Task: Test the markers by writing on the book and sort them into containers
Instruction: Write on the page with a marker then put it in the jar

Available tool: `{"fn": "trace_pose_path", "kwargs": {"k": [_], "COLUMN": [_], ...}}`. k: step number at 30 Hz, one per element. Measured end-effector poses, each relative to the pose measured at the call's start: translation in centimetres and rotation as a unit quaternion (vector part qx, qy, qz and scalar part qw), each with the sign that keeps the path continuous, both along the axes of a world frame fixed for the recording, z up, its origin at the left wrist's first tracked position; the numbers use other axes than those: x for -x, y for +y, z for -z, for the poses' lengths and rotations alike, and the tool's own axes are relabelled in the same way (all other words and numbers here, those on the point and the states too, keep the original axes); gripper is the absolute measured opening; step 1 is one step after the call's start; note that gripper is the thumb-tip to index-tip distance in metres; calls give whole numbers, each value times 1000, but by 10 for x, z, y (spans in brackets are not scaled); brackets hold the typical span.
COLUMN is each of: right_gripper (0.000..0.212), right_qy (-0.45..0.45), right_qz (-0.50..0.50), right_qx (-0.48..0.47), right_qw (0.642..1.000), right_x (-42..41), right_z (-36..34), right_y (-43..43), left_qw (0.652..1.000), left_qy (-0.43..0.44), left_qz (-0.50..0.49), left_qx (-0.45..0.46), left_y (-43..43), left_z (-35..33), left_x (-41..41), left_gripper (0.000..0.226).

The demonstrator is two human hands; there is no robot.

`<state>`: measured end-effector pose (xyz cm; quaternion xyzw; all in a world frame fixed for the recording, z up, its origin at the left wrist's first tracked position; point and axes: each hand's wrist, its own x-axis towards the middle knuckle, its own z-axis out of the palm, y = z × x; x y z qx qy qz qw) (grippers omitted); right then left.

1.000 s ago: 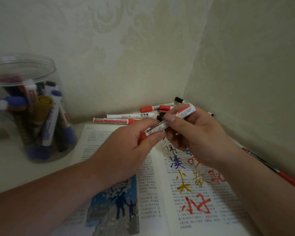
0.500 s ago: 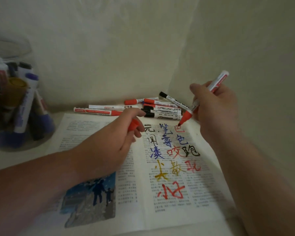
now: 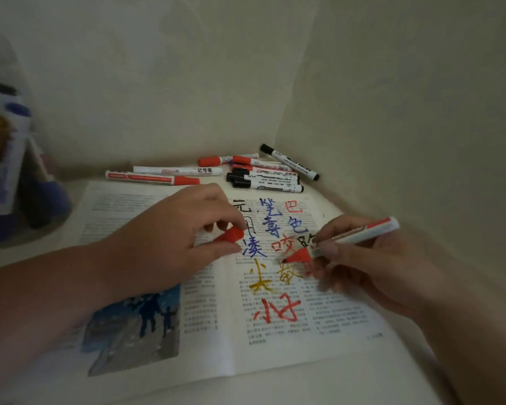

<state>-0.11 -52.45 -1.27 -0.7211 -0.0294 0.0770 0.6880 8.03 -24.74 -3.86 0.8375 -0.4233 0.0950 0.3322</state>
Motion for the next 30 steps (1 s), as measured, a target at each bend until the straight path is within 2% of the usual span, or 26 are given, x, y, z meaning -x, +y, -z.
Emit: {"fn": "trace_pose_path", "kwargs": {"k": [2, 5, 8, 10, 13, 16, 20, 24, 27, 30], "right_gripper": [44, 24, 16, 6, 6, 6, 7, 19, 10, 9], "right_qy": [-17, -38, -13, -32, -69, -58, -76, -55, -45, -41], "right_qz": [25, 36, 3, -22, -30, -26, -3, -1, -5, -9], "right_qx": [-8, 2, 66, 116, 148, 144, 159, 168, 183, 211], "right_qw": [1000, 999, 998, 993, 986, 988, 984, 984, 982, 977], "right_x": [2, 1, 5, 9, 11, 12, 11, 10, 9, 8], "right_z": [9, 9, 5, 5, 4, 3, 2, 3, 5, 6], "right_y": [-6, -9, -10, -9, -8, -4, -1, -3, -1, -1], "left_qw": [1000, 999, 999, 1000, 999, 999, 999, 998, 998, 998], "left_qy": [15, 12, 24, 23, 31, 37, 47, 55, 57, 56], "left_qz": [15, 19, 12, 3, 2, 2, -13, -22, -26, -24], "left_qx": [-11, -30, -25, -16, -21, -38, -14, -2, 0, -1], "left_y": [0, -1, -2, -2, -2, -1, -1, -1, -2, -2], "left_z": [0, 1, -1, -3, -3, 0, 2, 4, 3, 3], "left_x": [1, 1, 5, 7, 8, 6, 4, 4, 4, 4], "left_gripper": [15, 14, 13, 9, 13, 17, 18, 25, 28, 29]}}
